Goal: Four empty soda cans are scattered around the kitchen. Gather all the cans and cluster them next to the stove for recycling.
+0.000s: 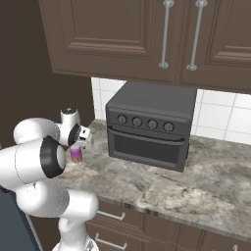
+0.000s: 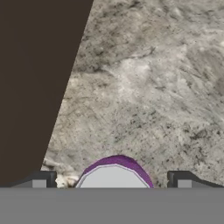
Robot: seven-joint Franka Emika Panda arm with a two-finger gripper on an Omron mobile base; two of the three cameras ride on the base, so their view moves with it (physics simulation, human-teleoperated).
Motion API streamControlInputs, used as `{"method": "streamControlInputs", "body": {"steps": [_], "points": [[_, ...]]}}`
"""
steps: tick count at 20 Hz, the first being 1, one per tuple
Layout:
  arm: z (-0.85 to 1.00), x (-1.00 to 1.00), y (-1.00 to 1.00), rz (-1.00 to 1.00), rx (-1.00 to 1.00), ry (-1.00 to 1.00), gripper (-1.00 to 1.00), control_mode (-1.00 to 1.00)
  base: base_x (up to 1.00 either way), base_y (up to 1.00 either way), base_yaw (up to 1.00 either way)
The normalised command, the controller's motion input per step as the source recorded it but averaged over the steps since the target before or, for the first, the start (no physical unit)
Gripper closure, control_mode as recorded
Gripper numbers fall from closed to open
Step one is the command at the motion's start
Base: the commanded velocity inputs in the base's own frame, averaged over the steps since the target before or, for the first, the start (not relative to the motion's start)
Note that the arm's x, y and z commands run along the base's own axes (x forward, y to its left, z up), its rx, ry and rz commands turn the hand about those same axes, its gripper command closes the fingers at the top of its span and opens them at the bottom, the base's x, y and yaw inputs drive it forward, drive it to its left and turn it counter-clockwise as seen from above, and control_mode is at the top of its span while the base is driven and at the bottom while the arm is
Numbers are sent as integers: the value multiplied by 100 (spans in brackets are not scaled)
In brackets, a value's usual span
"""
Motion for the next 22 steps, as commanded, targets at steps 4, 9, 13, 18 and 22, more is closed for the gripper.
{"method": "streamControlInputs", "body": {"steps": [4,9,13,18,22], "points": [[-35,0,0,0,0,0,-100,-100,0,0,0],[-14,0,0,0,0,0,-100,-100,0,0,0],[0,0,0,0,0,0,100,-100,0,0,0],[0,0,0,0,0,0,100,-100,0,0,0],[0,0,-3,0,0,0,100,-100,0,0,0]]}}
